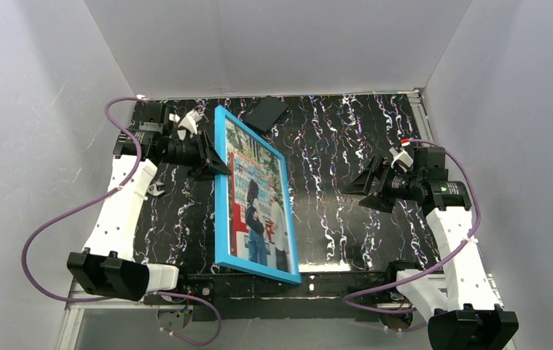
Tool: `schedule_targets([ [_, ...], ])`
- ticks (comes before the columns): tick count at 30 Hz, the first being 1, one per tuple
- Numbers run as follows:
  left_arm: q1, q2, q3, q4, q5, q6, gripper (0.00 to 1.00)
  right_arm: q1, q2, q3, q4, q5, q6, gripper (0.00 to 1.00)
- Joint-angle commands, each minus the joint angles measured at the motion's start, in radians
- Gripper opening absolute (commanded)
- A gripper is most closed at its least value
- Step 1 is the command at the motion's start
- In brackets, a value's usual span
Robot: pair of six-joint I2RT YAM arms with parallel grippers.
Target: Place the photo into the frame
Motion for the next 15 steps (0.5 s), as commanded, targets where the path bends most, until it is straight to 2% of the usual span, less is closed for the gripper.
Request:
schedule_targets([
  [1, -0.002, 0.04, -0.125, -0.24, -0.06, 0.107, 0.0, -0.006, 0.007, -0.022, 0.039, -0.018, -0.031, 0.89],
  [6, -0.001, 0.069, -0.18, -0.248, -0.144, 0.145, 0.0, -0.006, 0.021, -0.056, 0.06, -0.016, -0.038, 0.89],
  [15, -0.003, 0.251, -0.195, -0.157, -0.11, 0.119, 0.0, -0.006, 0.078, -0.1, 0.124, 0.002, -0.042, 0.89],
])
